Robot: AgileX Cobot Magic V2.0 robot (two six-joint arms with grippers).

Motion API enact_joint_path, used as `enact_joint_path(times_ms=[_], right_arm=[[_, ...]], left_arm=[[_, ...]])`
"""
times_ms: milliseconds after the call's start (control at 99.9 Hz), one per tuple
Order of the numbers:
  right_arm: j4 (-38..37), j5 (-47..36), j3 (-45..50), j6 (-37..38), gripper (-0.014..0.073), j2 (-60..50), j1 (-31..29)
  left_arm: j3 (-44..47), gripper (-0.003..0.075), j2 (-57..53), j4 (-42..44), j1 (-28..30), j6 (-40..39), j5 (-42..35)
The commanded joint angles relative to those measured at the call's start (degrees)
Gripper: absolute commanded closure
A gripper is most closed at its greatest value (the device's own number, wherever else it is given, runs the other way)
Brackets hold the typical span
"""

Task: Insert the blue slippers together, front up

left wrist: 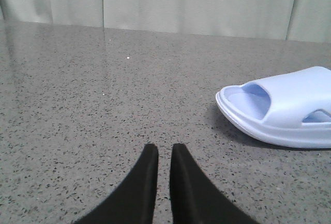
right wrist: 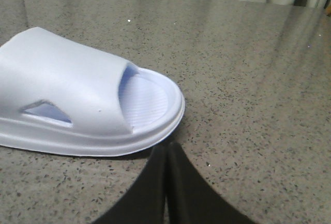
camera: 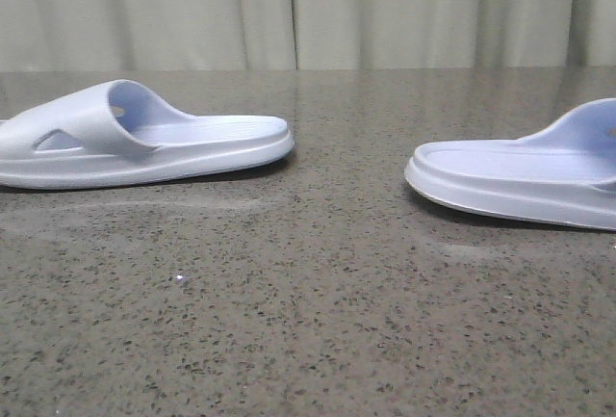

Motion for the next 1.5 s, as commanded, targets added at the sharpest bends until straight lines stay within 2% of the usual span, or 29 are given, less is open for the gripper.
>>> enact_joint_path(times_ms=[0, 590, 1001, 1141, 1491], right_arm=[[-0.5, -4.1, 1.2, -0.2, 0.0673, 0.4, -0.3], [-0.5, -4.1, 1.2, -0.2, 0.0673, 0.4, -0.3], [-0.5, -7.1, 1.2, -0.2, 0.0673, 0.4, -0.3], [3.2, -10.6, 1.2, -0.2, 0.0673, 0.4, -0.3], [4.8, -12.5, 1.2, -0.2, 0.0673, 0.4, -0.3]], left_arm=[[0.5, 0.0705, 0.7, -0.5, 0.2, -0.5, -4.3], [0.5, 0.0705, 0.7, -0.5, 0.2, -0.5, -4.3], [0.5, 0.0705, 0.7, -0.5, 0.2, -0.5, -4.3], [0.5, 0.0705, 0.7, -0.5, 0.2, -0.5, -4.3], [0.5, 0.0705, 0.7, -0.5, 0.2, -0.5, -4.3]])
